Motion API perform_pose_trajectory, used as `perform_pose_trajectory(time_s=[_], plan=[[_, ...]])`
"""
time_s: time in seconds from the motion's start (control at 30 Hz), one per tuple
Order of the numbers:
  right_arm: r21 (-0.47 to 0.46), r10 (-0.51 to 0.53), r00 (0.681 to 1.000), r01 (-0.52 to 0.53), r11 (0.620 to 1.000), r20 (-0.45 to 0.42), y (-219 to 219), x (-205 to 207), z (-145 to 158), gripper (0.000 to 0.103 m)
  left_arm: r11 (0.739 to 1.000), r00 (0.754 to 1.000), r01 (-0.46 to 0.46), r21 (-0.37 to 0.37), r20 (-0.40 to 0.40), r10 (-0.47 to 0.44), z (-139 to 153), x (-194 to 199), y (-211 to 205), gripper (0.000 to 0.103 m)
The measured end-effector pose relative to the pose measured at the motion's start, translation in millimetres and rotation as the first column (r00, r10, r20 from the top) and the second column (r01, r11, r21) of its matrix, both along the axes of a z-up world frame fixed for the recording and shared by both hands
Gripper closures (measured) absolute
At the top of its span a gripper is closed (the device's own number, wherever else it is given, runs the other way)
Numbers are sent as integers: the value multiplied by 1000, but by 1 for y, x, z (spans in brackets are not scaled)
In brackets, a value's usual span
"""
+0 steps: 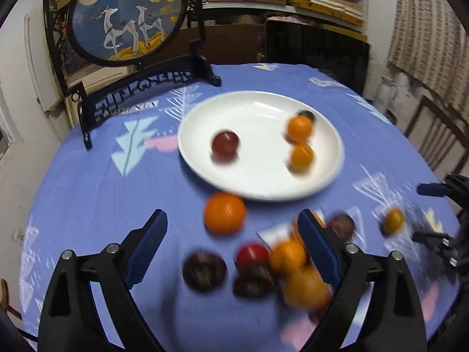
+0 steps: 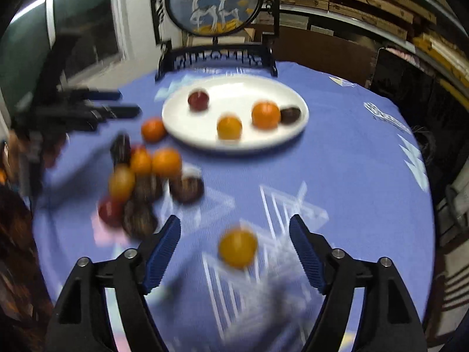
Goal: Organize fruits
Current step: 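Grasp a yellow tangerine with the right tool while the left tool grasps a red plum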
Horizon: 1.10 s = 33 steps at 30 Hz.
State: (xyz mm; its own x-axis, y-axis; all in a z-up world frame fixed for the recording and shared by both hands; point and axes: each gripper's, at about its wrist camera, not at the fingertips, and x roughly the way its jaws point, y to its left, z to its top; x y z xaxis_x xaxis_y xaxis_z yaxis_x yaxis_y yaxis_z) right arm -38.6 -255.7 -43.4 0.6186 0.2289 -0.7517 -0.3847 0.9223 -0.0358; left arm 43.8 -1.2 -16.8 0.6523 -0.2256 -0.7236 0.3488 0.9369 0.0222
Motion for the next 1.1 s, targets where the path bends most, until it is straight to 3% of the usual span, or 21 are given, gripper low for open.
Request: perform_pose_trajectory(time_s=[0.13,0.37,0.43,0.5,0.7,0.77,0.83,0.9,1.0,1.07,1.1], plan=[[19,-28,999,29,999,-42,-11,-9,-14,24,1000,1000,25,-3,-18,-25,-10,-37,9,13],[38,-26,996,29,999,-82,0,14,-27,25,998,997,64,14,-48,-64,-25,-78,12,13],[28,-20,994,23,999,-107,5,22,-33,34,997,995,79,17,-61,-78,-28,-85,7,13],[7,-21,992,22,1000,-125,8,26,-39,67,994,992,104,23,-71,-102,-32,-91,-2,13],[2,-14,996,15,1000,-90,6,10,-31,68,983,979,183,36,-96,-179,-44,-97,-40,13],[5,-15,997,16,1000,-81,2,3,-27,68,980,978,190,65,-103,-183,-50,-95,-50,18],[8,-17,997,17,1000,-74,-1,-1,-25,68,981,977,181,72,-124,-171,-55,-89,-57,33],[22,-15,997,16,1000,-75,-3,-3,-23,68,986,979,160,56,-141,-151,-57,-83,-59,40],[28,-15,997,17,999,-75,-4,-3,-23,68,991,980,128,42,-157,-120,-60,-73,-61,40],[32,-14,997,17,999,-78,-4,-4,-25,68,992,980,119,37,-167,-112,-61,-70,-62,49],[32,-14,997,17,999,-78,-3,-4,-26,68,992,978,122,33,-176,-115,-62,-70,-62,66]])
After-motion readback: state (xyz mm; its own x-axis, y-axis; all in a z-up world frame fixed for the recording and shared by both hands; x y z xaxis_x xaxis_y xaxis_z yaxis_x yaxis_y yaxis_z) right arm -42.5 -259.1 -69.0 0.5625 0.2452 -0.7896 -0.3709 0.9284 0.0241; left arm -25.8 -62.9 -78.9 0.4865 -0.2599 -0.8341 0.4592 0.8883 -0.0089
